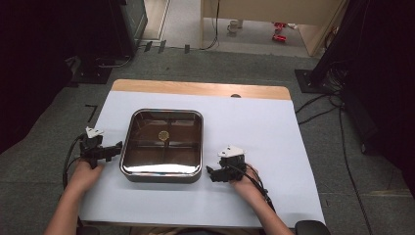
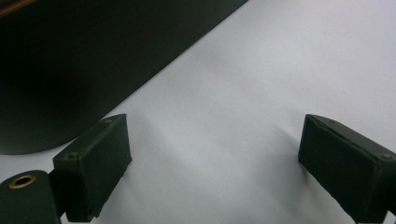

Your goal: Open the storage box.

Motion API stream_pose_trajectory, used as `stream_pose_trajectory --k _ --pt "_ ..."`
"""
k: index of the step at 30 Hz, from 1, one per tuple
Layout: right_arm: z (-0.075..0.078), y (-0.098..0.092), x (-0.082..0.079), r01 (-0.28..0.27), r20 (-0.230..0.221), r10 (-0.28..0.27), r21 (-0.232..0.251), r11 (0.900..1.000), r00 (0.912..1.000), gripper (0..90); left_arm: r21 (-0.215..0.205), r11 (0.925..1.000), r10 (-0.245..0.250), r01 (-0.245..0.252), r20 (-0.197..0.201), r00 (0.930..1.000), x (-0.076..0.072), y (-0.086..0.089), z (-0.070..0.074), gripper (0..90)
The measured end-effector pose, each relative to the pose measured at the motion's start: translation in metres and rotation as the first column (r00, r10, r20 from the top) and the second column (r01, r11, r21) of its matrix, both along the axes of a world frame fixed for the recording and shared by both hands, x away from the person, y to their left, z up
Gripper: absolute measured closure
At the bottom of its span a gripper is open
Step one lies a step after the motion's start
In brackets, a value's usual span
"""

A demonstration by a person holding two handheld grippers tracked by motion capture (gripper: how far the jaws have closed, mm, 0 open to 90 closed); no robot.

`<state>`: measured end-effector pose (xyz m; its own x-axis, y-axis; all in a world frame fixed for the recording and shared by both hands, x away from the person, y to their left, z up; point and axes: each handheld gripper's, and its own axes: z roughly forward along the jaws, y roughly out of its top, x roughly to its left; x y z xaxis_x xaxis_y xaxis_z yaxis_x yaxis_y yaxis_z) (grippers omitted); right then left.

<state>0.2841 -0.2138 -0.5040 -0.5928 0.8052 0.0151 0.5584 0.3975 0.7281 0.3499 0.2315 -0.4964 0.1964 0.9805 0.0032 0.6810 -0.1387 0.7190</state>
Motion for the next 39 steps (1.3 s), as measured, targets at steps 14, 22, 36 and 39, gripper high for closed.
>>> stream_pose_trajectory --k 14,22,36,39 --pt "0.0001 0.0002 -0.0001 0.003 -0.003 -0.003 0.002 1.000 1.0000 8.3 -0.001 1.0000 0.001 -0.001 0.000 1.0000 0.0001 -0.0001 0.0000 12.2" --pt "0.0002 0.0010 -0.0009 0.003 0.006 -0.003 -0.009 1.000 1.0000 8.3 -0.002 1.0000 0.001 -0.001 0.000 1.0000 0.0002 -0.0001 0.0000 12.2" --pt "0.0001 0.0001 0.0003 0.002 -0.005 -0.002 0.002 1.000 1.0000 8.5 0.000 1.0000 0.000 0.000 -0.001 1.0000 0.0002 0.0000 0.0001 12.1" --pt "0.0010 -0.0005 0.0002 0.009 -0.008 -0.009 0.007 1.000 0.9999 12.0 0.000 1.0000 0.000 0.000 -0.001 1.0000 0.0001 0.0000 0.0001 12.2"
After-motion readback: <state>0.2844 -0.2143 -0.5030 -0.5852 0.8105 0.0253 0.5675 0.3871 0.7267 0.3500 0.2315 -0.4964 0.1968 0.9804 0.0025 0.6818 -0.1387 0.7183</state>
